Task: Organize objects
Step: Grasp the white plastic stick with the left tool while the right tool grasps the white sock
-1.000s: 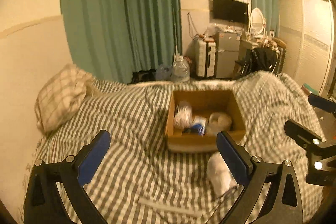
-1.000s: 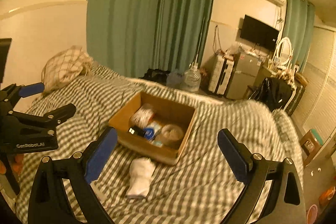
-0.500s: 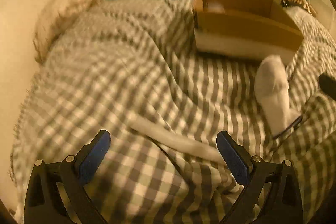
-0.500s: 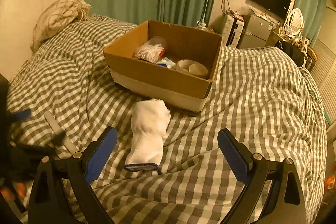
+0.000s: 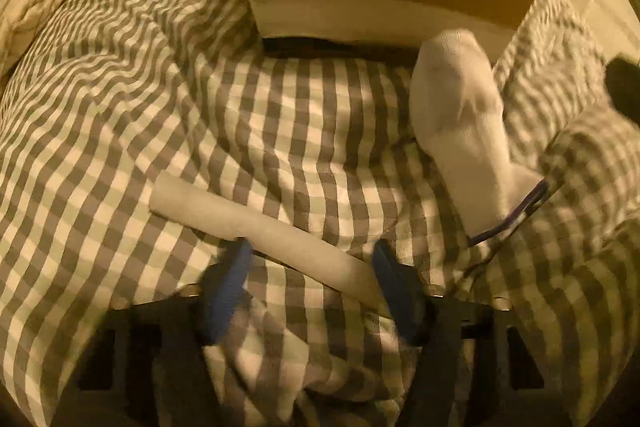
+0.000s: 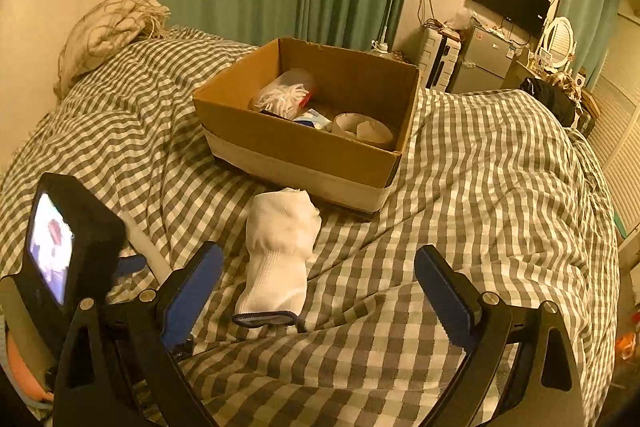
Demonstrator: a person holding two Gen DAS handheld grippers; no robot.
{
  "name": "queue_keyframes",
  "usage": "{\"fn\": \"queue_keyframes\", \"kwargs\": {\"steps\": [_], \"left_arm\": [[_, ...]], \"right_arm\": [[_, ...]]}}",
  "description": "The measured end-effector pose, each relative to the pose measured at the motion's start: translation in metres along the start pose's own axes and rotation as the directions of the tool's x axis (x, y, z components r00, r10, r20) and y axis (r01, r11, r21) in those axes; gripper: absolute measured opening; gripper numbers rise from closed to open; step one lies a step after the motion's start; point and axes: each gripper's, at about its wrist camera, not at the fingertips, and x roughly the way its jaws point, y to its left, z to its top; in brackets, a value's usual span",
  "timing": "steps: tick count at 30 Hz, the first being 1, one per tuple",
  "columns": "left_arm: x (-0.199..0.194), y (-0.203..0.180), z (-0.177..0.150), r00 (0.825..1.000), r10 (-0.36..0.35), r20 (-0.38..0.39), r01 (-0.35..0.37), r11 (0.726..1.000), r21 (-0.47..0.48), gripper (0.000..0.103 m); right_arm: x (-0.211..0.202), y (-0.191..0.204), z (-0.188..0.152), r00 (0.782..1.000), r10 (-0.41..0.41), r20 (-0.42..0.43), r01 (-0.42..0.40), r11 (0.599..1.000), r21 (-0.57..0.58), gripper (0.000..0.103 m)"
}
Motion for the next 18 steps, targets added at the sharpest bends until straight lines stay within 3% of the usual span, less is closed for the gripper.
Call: {"fn": "queue_keyframes", "kwargs": {"steps": [1,5,11,18], "left_arm": [[-0.002,0.001,-0.001,1.000,-0.004,0.007,0.004,1.000,-0.008,0.016],[-0.019,0.009,-0.001,0.997,-0.021,0.070,0.024,0.998,-0.050,0.000],[-0.063,0.017,0.007,0.977,-0.019,0.213,0.032,0.998,-0.057,0.000],[-0.039,0.023,0.012,0.990,-0.018,0.143,0.027,0.998,-0.062,0.002]], "right_arm": [[0.000,0.000,0.000,1.000,0.002,-0.001,-0.002,1.000,0.001,0.097],[0.005,0.000,-0.001,1.000,0.016,-0.014,-0.016,1.000,0.005,0.097],[0.015,-0.005,-0.002,0.999,0.038,-0.038,-0.037,0.999,0.035,0.097],[0.034,0.000,-0.002,0.994,0.055,-0.092,-0.053,0.998,0.024,0.097]]}}
